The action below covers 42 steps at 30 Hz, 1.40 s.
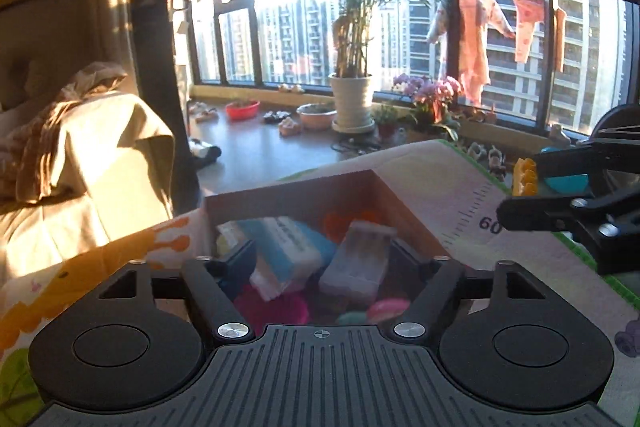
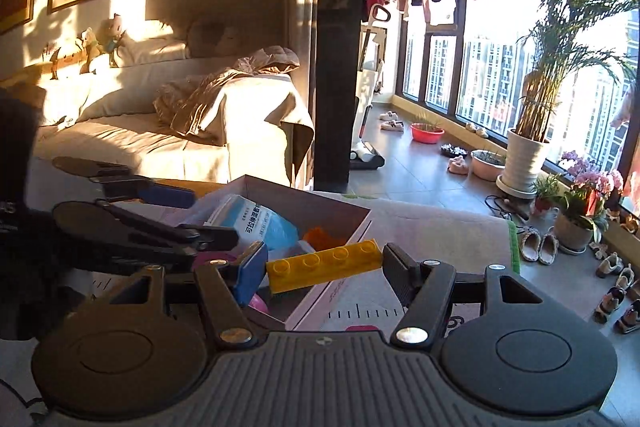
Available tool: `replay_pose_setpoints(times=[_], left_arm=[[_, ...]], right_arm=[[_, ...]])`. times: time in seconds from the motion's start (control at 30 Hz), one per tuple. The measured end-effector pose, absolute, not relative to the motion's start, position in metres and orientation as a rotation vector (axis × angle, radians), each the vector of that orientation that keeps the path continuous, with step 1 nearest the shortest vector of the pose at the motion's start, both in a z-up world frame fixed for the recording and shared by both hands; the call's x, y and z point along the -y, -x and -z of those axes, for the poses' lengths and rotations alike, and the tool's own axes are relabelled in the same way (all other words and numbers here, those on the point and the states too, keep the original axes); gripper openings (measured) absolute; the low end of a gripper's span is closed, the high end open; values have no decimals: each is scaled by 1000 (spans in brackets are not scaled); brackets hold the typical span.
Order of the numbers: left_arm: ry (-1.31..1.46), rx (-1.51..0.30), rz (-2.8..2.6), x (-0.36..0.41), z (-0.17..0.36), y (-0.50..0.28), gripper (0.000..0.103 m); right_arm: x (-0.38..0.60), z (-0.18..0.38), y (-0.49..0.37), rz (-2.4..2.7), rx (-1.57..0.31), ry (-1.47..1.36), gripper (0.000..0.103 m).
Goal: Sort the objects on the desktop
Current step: 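Carry the charger and yellow block into the pink box and open both grippers, then move the left gripper to the keychain figure while the right approaches the small white toy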
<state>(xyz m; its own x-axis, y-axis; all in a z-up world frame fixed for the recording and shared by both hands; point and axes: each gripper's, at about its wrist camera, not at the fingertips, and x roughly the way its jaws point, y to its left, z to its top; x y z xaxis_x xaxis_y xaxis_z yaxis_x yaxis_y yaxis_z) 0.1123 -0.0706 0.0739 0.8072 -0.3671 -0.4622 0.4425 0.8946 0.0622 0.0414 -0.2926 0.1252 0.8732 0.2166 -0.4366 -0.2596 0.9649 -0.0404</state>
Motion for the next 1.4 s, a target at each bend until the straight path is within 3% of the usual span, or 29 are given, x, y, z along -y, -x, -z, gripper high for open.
replay_pose_setpoints(times=[0.2, 0.33, 0.4, 0.67, 0.87, 0.9, 1.0, 1.03, 1.4], left_arm=[[-142, -537, 311, 18, -50, -67, 95], [-149, -612, 246, -4, -26, -62, 96], [-124, -634, 197, -19, -20, -67, 96], [-57, -622, -28, -63, -21, -137, 99], [-55, -679, -76, -61, -9, -195, 98], [-55, -686, -68, -59, -7, -199, 97], [-53, -691, -56, -55, -5, -201, 81], [-57, -690, -50, -54, -5, -198, 72], [-63, -710, 92, -62, -8, -105, 71]], right_arm=[[267, -103, -91, -336, -539, 36, 64], [243, -83, -124, -363, -623, 2, 65], [237, -76, -131, -340, -642, -1, 70], [235, -88, -74, -312, -544, 97, 70], [233, -71, -31, -338, -595, 93, 67], [232, -66, -28, -347, -615, 85, 64], [220, -48, -28, -380, -680, 79, 57], [217, -43, -29, -385, -690, 73, 57], [179, -27, -50, -469, -724, 104, 57]])
